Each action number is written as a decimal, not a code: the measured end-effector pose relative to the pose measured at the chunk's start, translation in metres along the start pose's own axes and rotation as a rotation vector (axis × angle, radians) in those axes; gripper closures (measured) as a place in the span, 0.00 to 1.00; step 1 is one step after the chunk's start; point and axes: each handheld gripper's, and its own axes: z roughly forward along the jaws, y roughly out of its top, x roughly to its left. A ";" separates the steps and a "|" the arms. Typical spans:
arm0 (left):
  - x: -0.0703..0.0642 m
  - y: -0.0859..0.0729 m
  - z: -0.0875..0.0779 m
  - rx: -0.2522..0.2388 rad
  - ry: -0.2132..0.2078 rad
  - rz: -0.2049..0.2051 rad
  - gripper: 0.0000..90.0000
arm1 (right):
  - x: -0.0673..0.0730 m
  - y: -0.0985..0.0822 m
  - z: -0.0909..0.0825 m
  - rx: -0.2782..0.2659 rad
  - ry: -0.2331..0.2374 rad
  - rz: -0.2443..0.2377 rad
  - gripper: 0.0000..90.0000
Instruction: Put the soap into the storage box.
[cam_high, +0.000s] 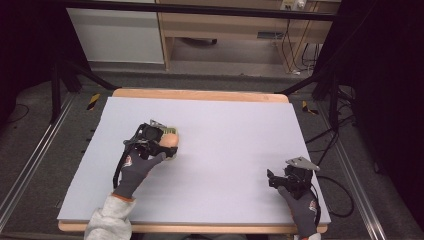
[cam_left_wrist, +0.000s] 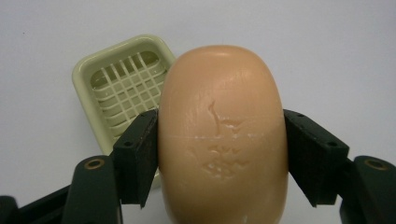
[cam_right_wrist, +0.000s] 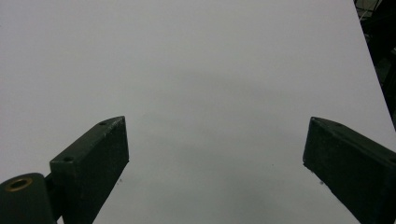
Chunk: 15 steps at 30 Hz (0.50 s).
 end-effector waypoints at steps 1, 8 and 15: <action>0.001 0.001 0.002 0.001 0.001 -0.004 0.35 | 0.000 0.000 0.000 -0.001 0.000 0.001 0.08; 0.011 0.005 0.013 0.018 0.014 -0.021 0.35 | 0.000 0.000 0.000 0.000 0.000 -0.004 0.08; 0.021 0.010 0.023 0.019 0.026 -0.051 0.35 | 0.000 0.000 0.001 0.001 -0.001 -0.005 0.08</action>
